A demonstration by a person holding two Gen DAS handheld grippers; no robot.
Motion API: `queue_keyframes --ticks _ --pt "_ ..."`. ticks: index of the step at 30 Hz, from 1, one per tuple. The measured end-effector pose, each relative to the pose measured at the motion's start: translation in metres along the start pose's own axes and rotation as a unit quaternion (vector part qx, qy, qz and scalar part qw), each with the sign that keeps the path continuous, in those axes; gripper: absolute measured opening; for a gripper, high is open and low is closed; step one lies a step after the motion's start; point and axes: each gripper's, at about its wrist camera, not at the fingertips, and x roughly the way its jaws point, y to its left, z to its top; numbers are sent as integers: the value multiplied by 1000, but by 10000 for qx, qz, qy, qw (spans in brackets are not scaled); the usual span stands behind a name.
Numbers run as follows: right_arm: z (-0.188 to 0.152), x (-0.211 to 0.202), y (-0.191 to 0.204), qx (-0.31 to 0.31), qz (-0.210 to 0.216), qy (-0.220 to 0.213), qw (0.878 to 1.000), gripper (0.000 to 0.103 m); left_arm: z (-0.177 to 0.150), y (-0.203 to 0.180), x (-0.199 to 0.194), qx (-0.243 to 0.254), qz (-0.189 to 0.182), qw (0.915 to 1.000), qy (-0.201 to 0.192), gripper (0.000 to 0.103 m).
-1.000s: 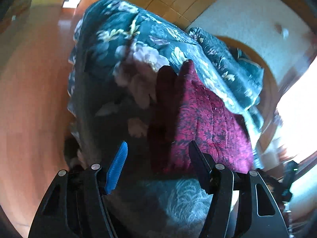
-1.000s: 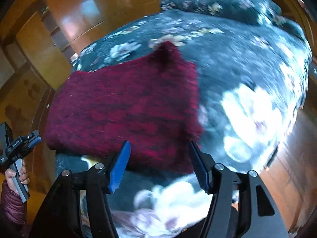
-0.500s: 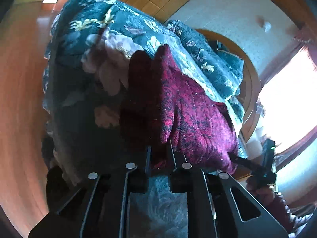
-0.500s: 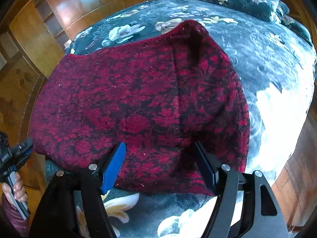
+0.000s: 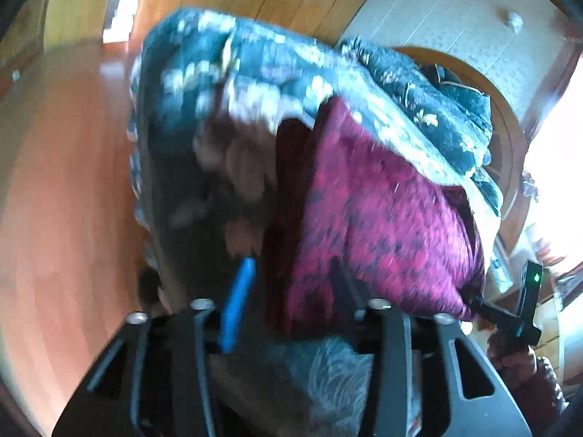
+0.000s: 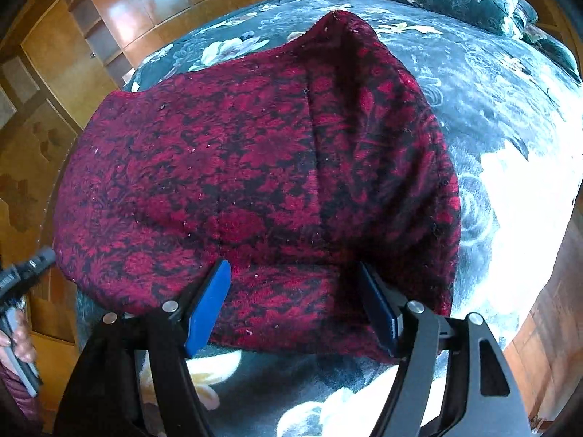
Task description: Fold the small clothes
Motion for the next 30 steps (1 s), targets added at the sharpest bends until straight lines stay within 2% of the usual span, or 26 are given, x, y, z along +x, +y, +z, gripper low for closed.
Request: queue_keyframes --ticks 2,4,5,9,16,24,30 --pt "-1 0 1 -10 -3 -24 10000 72 11 -10 -6 178 101 9996 -177 49" --pt "-1 0 2 -47 -28 -43 10000 72 22 -23 -12 389 316 9979 -407 65" --pt "-4 -2 3 -46 -33 -53 10000 72 26 -25 -15 460 368 9971 -492 67" --pt "-5 -2 3 -59 -11 -90 9999 72 39 -44 -14 816 534 9931 -654 68" --pt "-5 -5 1 -69 45 -79 9999 73 47 -59 4 1211 673 9883 -631 68" --pt "4 -16 4 -160 79 -18 9998 73 56 -59 26 1259 723 9882 -498 68" --pt "29 -40 -1 -70 137 -411 9990 74 64 -52 47 1216 726 9894 -318 68"
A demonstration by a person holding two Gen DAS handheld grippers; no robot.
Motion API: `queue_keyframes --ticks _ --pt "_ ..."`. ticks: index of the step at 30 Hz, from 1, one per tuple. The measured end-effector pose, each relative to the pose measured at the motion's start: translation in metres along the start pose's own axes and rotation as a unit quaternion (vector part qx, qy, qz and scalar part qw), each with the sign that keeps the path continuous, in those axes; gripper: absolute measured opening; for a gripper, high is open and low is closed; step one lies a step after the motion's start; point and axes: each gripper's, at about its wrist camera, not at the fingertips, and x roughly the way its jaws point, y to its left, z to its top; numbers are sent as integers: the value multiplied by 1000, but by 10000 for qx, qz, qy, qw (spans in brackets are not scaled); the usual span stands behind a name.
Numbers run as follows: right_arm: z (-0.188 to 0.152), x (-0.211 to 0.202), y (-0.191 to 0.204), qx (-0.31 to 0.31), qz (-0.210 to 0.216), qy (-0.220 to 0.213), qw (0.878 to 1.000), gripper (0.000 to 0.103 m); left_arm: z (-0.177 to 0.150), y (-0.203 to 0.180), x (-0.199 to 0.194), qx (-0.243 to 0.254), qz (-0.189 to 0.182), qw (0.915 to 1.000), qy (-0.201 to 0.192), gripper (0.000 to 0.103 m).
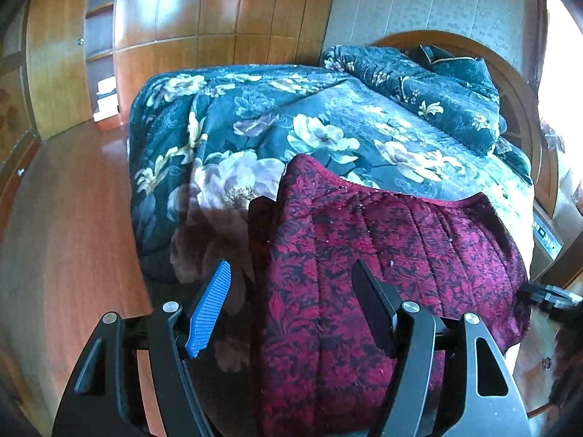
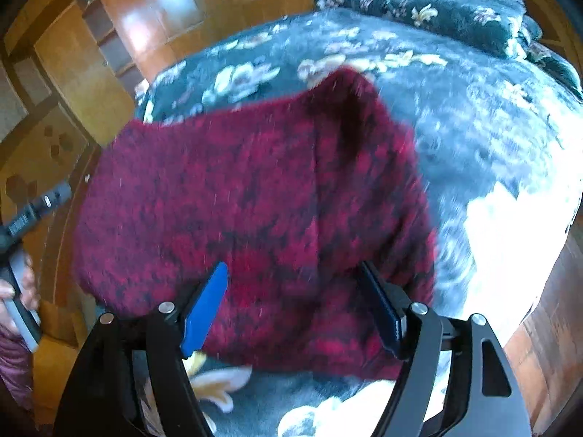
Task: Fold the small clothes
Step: 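Grasp the red top's edge with the right gripper and lift it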
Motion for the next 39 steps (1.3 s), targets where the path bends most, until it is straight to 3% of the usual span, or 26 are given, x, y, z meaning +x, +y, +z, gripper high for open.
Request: queue_keyframes --ticks 7,13,15,17,19,22,26,32,36,39 --pt "48 5 -31 453 -296 -379 9978 74 10 6 30 -138 -64 9996 229 68" --pt "84 36 -53 755 -411 -273 9959 69 18 17 55 -568 -202 9972 442 64" --pt "95 47 -57 776 -490 -212 9956 58 20 25 69 -826 42 9947 613 58" --pt "100 61 -65 861 -673 -39 9940 52 20 32 88 -1063 98 9898 947 58" --pt "101 81 -77 1035 -767 223 9914 53 19 31 100 -1126 213 9879 1041 58" --pt "99 95 -88 1134 -770 306 9901 61 19 24 106 -922 465 9896 1004 58" --pt "95 96 -119 1848 -60 446 9817 69 20 29 98 -1187 459 9871 974 65" --pt "77 67 -131 1879 648 421 9791 78 24 21 54 -968 838 9914 287 65" --pt "54 58 -136 1939 1109 569 9731 82 22 2 20 -817 408 9957 -186 65" --pt "34 55 -139 2041 1532 686 9645 82 12 -25 7 -558 -222 9980 -174 65"
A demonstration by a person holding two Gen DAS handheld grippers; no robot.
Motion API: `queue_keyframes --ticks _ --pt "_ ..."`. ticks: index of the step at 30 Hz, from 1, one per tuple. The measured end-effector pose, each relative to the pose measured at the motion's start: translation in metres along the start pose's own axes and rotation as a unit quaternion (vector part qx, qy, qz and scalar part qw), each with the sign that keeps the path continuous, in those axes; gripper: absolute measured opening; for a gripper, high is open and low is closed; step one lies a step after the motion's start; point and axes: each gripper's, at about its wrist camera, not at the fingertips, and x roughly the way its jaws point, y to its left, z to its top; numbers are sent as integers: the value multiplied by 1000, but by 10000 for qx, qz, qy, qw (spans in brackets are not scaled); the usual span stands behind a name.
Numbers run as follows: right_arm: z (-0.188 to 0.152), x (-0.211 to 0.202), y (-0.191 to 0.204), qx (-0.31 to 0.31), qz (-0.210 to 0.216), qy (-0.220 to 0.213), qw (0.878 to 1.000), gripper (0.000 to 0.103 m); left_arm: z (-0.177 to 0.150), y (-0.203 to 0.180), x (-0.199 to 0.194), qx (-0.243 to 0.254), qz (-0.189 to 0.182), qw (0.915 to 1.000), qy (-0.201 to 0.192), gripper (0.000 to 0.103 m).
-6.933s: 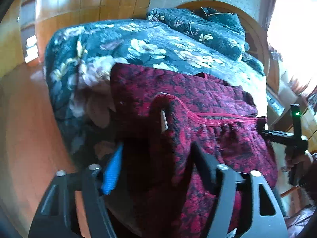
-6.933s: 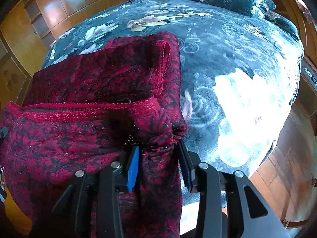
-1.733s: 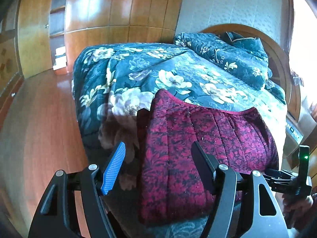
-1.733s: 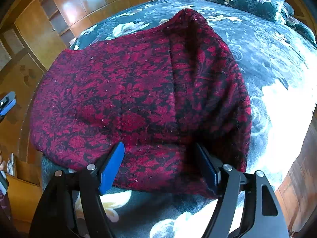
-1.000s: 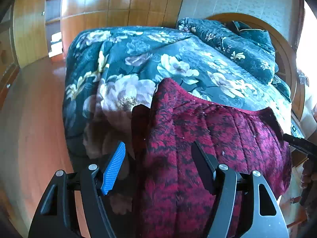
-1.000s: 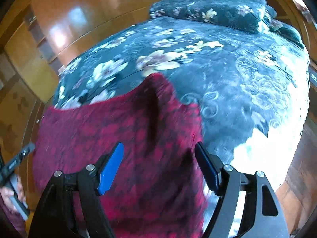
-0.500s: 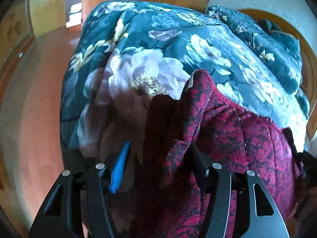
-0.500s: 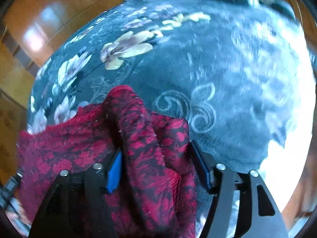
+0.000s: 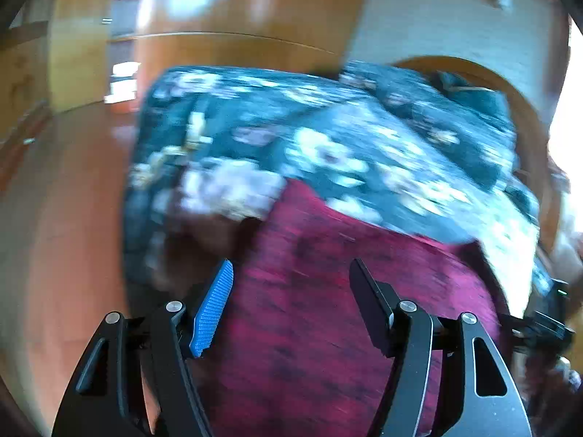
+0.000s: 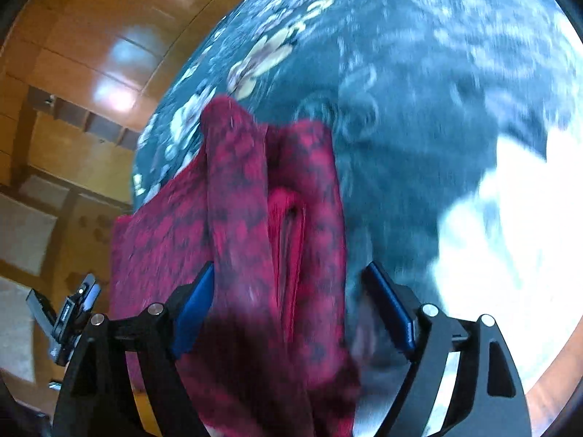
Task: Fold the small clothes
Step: 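Grasp the red top's edge with the right gripper and lift it, then fold the lifted half with the right gripper over the rest and release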
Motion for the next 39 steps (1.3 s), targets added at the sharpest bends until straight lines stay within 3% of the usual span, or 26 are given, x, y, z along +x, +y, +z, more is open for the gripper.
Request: queue_keyframes --ticks 4,9,12,14,20,26,31,35,37,39 --pt "-22 4 -7 86 613 347 9975 82 -21 -36 8 422 -563 9968 385 65" --pt "-42 7 -1 -102 816 468 9955 80 -44 -63 44 649 -555 9913 997 65" --pt "-46 8 10 -191 783 494 9955 59 -50 -67 54 712 -338 9914 1041 66" --pt "-49 4 19 -251 843 441 9951 51 -50 -68 56 752 -299 9913 1039 67" --pt "-49 -20 59 -466 1035 150 9934 40 -48 -56 63 530 -433 9916 1101 67" --pt "-48 -36 124 -899 1143 -39 9894 36 -50 -44 62 254 -715 9910 1101 67" --pt "-48 -36 207 -1612 1167 -57 9800 34 -51 -29 64 -108 -1087 9884 1058 67" --pt "-55 -9 269 -2148 1090 129 9705 33 -53 -26 65 -92 -1223 9870 1035 67" --pt "-64 12 294 -2370 926 283 9667 32 -52 -21 61 -120 -1284 9862 1034 59" --pt "-72 31 310 -2527 742 404 9638 32 -50 -6 49 -352 -1551 9822 1004 58"
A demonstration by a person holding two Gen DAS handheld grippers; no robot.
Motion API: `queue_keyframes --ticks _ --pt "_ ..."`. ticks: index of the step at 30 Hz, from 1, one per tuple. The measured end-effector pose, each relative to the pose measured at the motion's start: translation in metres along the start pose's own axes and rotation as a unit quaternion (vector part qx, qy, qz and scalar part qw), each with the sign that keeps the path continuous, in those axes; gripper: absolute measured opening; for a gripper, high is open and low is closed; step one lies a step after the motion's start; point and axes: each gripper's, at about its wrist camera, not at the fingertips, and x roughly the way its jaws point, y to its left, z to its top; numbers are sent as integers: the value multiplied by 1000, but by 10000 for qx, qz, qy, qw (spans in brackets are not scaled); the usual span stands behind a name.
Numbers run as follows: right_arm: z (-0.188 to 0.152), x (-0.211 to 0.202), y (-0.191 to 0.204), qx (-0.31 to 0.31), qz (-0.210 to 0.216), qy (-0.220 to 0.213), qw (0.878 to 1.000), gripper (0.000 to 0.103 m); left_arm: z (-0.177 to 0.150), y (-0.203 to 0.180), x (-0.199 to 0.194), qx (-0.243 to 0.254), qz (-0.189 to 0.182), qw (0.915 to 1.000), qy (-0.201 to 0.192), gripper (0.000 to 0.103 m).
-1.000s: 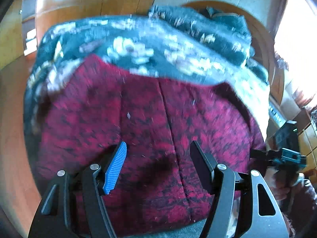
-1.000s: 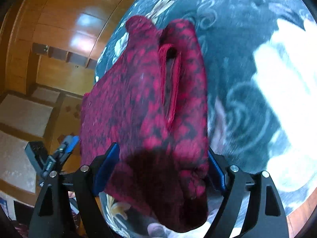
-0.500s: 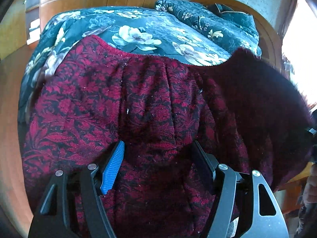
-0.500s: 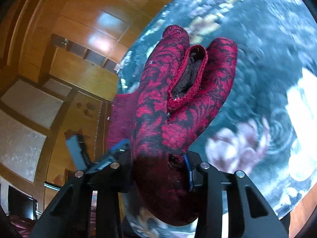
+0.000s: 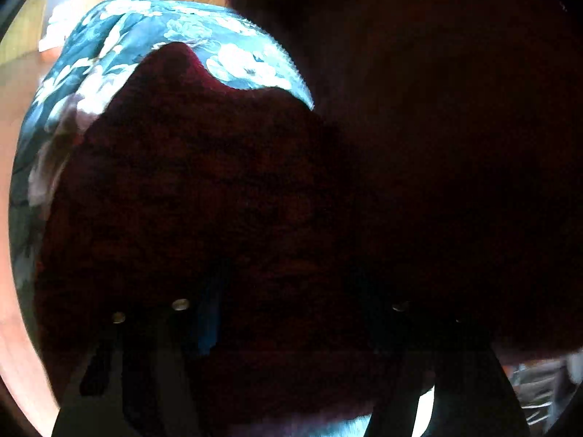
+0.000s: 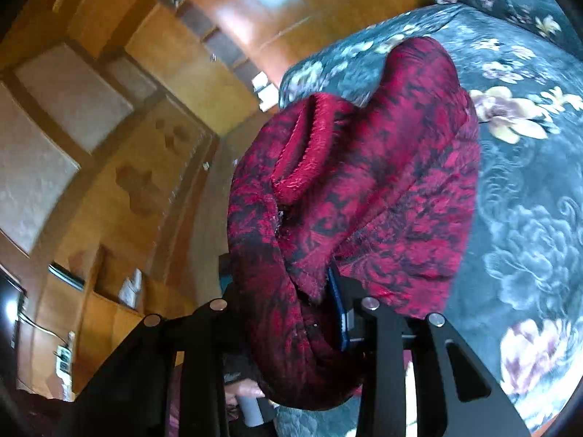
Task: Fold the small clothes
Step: 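Fold the lifted half with the right gripper over the rest and release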
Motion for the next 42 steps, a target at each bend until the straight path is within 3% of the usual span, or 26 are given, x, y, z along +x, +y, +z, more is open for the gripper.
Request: queue_keyframes --ticks 3,5,9,12,18,21,27,30,36,37,39,42 --pt "0 19 14 -142 -277 162 9994 32 -2 30 -38 -507 -445 9975 -211 54" --pt "-1 29 27 -295 -485 245 9981 32 -5 53 -62 -772 -537 9947 -422 54" --pt "-9 38 47 -661 -876 382 9932 32 -15 112 -99 -1537 -947 9812 -684 54" --pt "-18 57 63 -949 -1195 524 9869 32 -22 141 -109 -1941 -936 9736 -756 54" --pt "-47 145 77 -1383 -1602 1208 9699 33 -22 158 -131 -2332 -1360 9572 -1048 54" --pt "-58 166 70 -1484 -1568 1254 9683 37 -6 148 -140 -2106 -1372 9615 -1109 54" --pt "-61 139 65 -1558 -943 822 9798 54 30 107 -144 -1516 -1558 9703 -1062 56" --pt "-64 126 61 -1533 -694 607 9839 58 50 84 -130 -1275 -1572 9758 -824 67" --pt "-78 104 62 -1576 -253 377 9865 69 85 53 -85 -802 -1130 9904 3 67" --pt "-81 101 62 -1596 -208 366 9863 69 88 50 -75 -750 -1036 9916 175 49" --pt "-84 94 61 -1619 -129 340 9861 69 89 45 -62 -622 -688 9948 423 21" --pt "-90 79 53 -1535 57 301 9877 69 89 44 -66 -627 -618 9956 308 16"
